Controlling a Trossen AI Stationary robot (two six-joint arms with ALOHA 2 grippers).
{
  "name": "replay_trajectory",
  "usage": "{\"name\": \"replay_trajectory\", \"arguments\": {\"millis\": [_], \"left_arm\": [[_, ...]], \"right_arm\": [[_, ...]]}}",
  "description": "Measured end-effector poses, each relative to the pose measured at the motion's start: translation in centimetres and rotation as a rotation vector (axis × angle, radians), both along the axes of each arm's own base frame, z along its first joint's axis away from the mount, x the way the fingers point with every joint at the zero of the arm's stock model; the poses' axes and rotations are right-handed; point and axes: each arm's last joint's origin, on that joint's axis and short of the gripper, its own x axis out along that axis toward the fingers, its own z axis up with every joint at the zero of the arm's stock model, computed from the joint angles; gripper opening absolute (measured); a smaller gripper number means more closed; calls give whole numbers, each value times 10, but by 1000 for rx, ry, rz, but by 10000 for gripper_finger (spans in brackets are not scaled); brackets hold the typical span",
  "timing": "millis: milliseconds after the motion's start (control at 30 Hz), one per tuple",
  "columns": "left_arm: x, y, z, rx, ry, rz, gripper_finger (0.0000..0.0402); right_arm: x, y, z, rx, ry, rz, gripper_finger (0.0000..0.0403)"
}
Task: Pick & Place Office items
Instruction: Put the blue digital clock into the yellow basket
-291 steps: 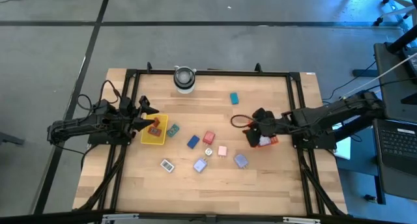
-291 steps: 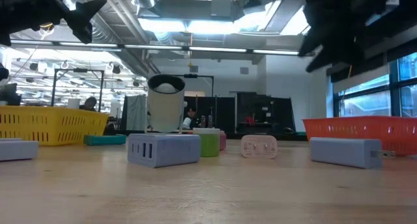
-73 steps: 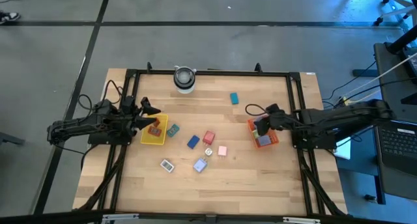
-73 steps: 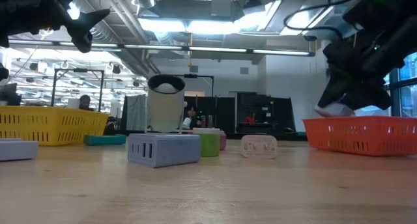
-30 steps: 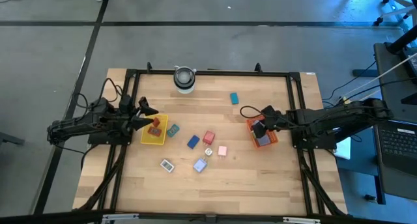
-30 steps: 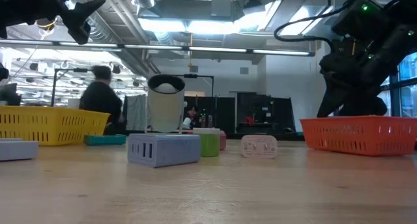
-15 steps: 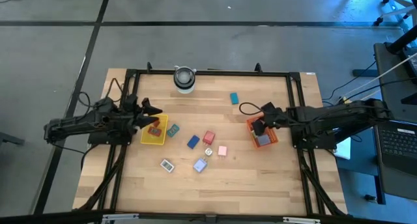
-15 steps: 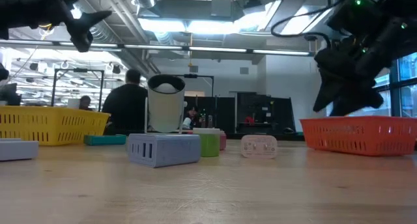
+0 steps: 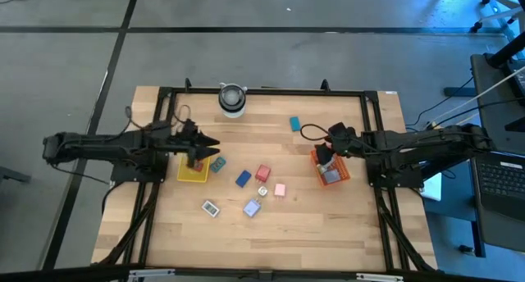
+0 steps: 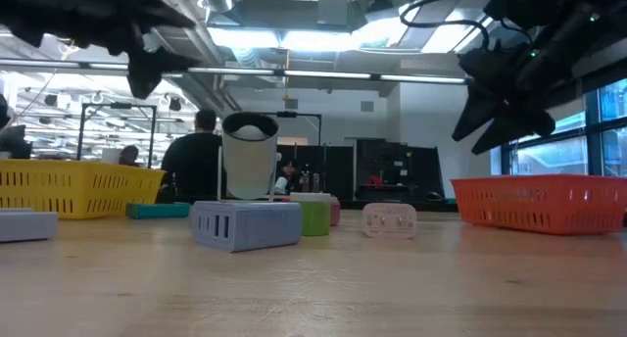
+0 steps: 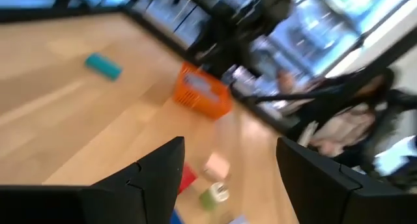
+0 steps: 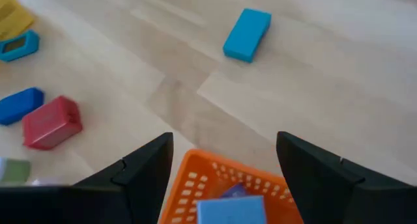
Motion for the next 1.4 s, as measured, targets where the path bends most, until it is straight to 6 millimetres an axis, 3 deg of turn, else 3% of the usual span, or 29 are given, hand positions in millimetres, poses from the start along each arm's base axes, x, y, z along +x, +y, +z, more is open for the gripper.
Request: {"name": "replay_trajectory", "arguments": {"millis": [167, 600, 800, 1100, 1400], "left_arm": [[24, -5, 1, 9, 147, 28, 242], [82, -14, -30, -7, 487, 27, 253], [105, -14, -43, -59, 634, 54, 277], [139, -22, -57, -152, 821, 87, 273], [164, -35, -57, -148, 936, 54, 271]], "right_arm": [[-1, -3, 1, -80, 0, -65, 272], [0, -5, 4, -195, -6, -97, 271], [4, -5, 8, -254, -14, -49, 271], [5, 0, 9, -318, 7, 7, 271], [5, 5, 10, -356, 15, 29, 271]]}}
